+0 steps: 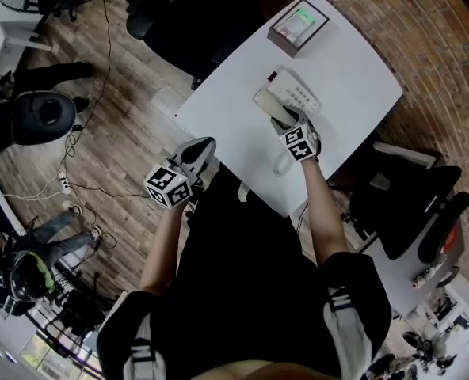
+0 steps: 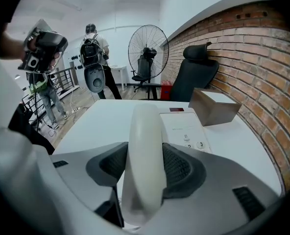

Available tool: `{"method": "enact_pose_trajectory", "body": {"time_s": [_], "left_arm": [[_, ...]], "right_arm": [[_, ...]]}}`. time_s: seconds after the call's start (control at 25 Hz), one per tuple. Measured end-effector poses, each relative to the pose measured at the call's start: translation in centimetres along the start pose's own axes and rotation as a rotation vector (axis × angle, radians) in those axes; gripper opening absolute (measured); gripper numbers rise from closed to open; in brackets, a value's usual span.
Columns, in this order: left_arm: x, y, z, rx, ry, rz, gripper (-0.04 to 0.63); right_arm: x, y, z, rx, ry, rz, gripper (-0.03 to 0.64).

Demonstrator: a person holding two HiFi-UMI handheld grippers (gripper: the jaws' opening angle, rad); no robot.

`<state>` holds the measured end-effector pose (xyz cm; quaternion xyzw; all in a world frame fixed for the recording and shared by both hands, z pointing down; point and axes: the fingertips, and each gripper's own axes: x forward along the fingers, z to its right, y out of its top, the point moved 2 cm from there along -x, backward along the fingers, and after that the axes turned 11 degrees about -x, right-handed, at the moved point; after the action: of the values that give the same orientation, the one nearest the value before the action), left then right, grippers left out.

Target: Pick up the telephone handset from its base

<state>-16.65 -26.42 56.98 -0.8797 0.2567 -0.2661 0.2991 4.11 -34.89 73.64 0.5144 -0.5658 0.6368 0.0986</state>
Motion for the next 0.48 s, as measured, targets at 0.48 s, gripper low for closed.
{"method": "enact_pose_trajectory", "body": {"time_s": [0.48], "left_arm": [[-0.4,-0.5,1.2,0.012,-0.02,0.003,0.02]], "right_arm": [[-1.9,-0.4,-0.3,-0.015,-0.053,0.028,0.209]]}}
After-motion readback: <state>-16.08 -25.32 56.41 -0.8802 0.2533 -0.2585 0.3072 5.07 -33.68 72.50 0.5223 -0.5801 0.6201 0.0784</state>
